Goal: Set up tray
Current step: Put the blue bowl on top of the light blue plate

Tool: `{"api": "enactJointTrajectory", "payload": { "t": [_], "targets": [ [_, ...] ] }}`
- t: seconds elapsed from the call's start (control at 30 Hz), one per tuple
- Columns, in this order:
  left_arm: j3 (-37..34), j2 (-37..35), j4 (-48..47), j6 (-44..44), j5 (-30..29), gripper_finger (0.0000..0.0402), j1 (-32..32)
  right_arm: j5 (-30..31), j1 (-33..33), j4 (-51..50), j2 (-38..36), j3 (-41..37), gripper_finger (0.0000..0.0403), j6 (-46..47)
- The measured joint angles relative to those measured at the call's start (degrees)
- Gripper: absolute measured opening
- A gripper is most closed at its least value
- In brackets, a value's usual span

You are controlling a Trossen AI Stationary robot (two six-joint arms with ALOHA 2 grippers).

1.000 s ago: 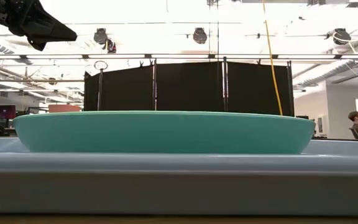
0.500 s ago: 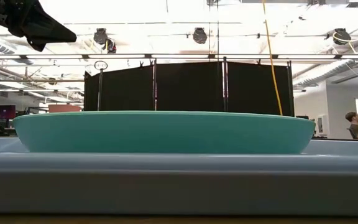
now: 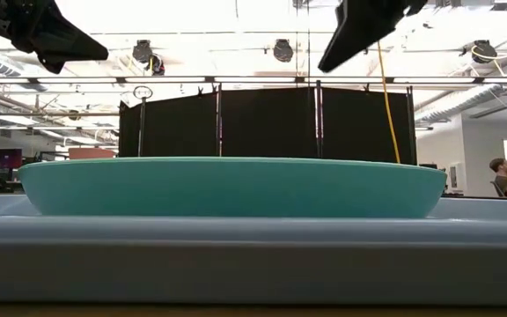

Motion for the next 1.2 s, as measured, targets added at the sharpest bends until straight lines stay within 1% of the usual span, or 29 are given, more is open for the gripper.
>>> {"api": "enactJointTrajectory", "payload": {
  "t": [0.07, 0.17, 0.33, 0.43, 0.57, 0.67, 0.97, 1.2],
  "targets": [
    [0.00, -0.02, -0.13, -0.08, 0.00, 0.0047, -0.01, -1.26, -1.66, -2.19, -0.07, 0.00, 0.0192, 0.75],
    [0.00, -0.02, -0.24, -0.38, 0.00, 0.0047, -0.01, -1.50, -3.99, -5.32, -0.04, 0.00, 0.0199, 1.28],
    [0.00, 0.00, -0.24, -0.52, 0.00, 0.0047, 0.00, -3.63, -8.06, -8.92, -0.04, 0.00, 0.0204, 0.59],
    [0.00, 0.02, -0.25, -0.52, 0.01, 0.0047, 0.00, -6.72, -10.92, -9.35, -0.04, -0.08, 0.0204, 0.18],
    [0.00, 0.28, -0.27, -0.63, 0.07, 0.0047, 0.00, -8.83, -14.68, -9.52, -0.04, -1.52, 0.0204, -1.47],
    [0.00, 0.24, -0.24, -0.63, 0.28, 0.0047, -0.02, -12.41, -17.41, -8.83, -0.04, -3.07, 0.0204, -2.45],
    [0.00, 0.25, -0.26, -0.68, 0.35, 0.0047, -0.01, -12.98, -23.08, -7.24, -0.04, -7.38, 0.0204, -5.07],
    [0.00, 0.24, -0.29, -1.07, 0.42, 0.0047, 0.00, -13.14, -26.32, -5.61, -0.04, -8.48, 0.0204, -7.15]
  ]
}}
